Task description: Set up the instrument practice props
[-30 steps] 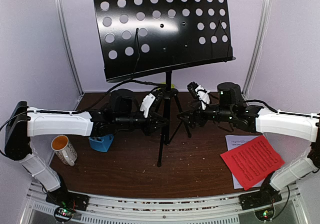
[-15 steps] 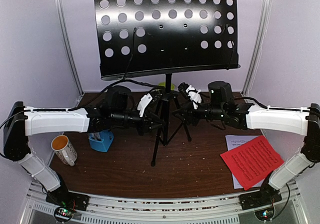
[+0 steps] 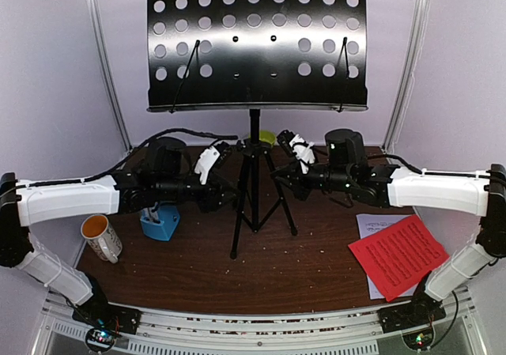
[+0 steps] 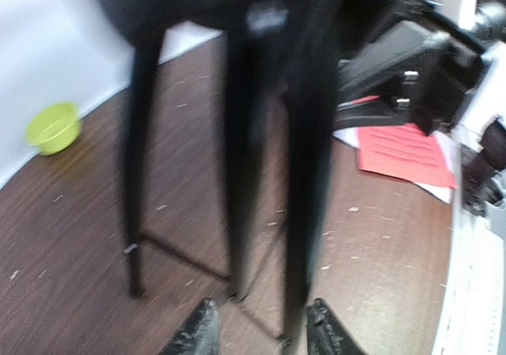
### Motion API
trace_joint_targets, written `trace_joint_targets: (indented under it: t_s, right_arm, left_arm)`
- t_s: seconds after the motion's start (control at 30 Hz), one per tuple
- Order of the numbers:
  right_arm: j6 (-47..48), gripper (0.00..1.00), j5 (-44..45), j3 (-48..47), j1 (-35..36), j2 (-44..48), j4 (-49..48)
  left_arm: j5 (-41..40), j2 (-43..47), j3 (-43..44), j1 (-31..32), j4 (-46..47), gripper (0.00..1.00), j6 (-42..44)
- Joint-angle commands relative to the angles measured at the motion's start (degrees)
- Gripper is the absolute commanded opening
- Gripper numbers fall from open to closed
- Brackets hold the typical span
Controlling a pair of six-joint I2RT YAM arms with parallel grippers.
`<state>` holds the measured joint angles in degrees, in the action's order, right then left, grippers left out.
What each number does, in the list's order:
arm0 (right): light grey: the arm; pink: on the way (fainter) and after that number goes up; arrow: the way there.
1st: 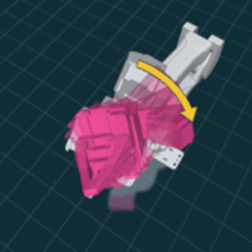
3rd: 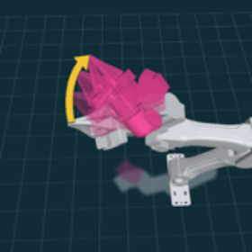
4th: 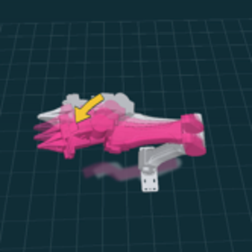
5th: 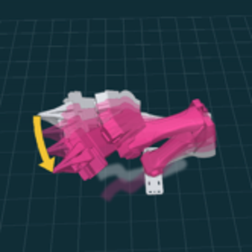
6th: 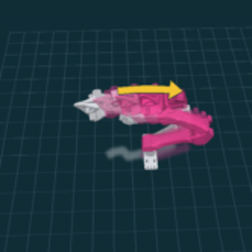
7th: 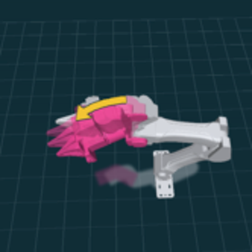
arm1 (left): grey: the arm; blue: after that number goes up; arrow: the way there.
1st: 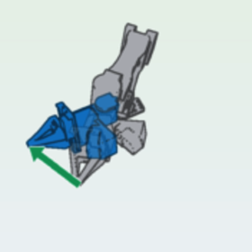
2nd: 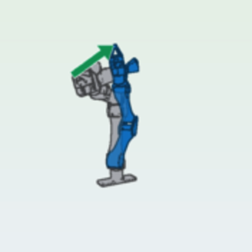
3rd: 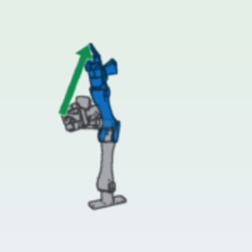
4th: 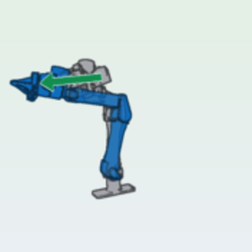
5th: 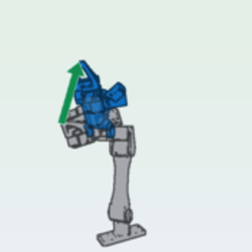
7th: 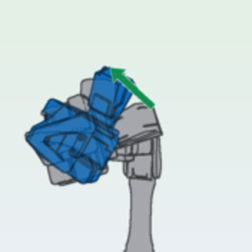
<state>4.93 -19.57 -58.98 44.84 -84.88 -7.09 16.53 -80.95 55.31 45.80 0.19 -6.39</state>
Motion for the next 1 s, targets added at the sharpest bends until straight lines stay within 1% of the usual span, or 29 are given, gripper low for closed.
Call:
trace_joint_targets:
  t_s: [0.0,0.1,0.2,0.3,0.33,0.37,0.4,0.5,0.53,0.7,0.83,0.97]
  right_arm:
    - [-7.4,0.0,3.0,1.0,2.0,2.9,-2.2]
    - [-8.6,0.0,4.8,2.8,3.1,3.3,-4.5]
    - [-9.2,0.0,6.8,2.8,4.3,2.9,-3.2]
    - [-9.2,0.0,8.6,3.5,5.6,3.4,-3.4]
    - [-9.3,0.0,8.9,3.6,5.9,3.6,-3.5]
    - [-9.5,0.0,9.1,3.8,6.0,3.6,-3.4]
    - [-9.6,0.0,9.5,3.7,6.2,3.7,-3.4]
    - [-9.7,0.0,9.8,4.1,6.5,3.9,-3.4]
    - [-9.7,0.0,9.9,4.2,6.6,4.0,-3.4]
    - [-9.3,0.0,10.9,5.0,6.6,4.3,-3.4]
    - [-8.3,0.0,11.9,5.0,6.6,5.7,-0.9]
    - [-6.8,0.0,13.6,4.8,6.6,7.7,3.4]
  left_arm:
    - [-9.3,3.6,-3.4,-0.2,5.3,0.47,-2.8]
    - [-8.9,3.5,-3.8,0.0,6.1,0.52,-2.8]
    - [-6.7,2.6,-2.8,0.9,5.8,0.6,-2.0]
    - [-7.0,2.2,-3.6,2.6,7.2,0.64,-1.5]
    - [-7.0,2.4,-4.6,3.1,8.6,0.73,-1.6]
    - [-7.1,2.5,-5.5,3.6,10.5,0.8,-1.8]
    - [-7.1,2.4,-6.2,4.1,12.1,0.84,-2.1]
    - [-7.4,0.2,-5.4,4.7,13.4,0.83,-3.1]
    - [-7.7,-0.9,-4.7,4.8,13.2,0.81,-3.5]
    - [-9.1,-4.6,-2.5,4.7,12.6,0.62,-5.0]
    - [-10.2,-3.8,-3.3,4.7,11.0,0.32,-5.9]
    - [-9.8,-1.0,-5.5,4.3,8.0,0.08,-5.3]
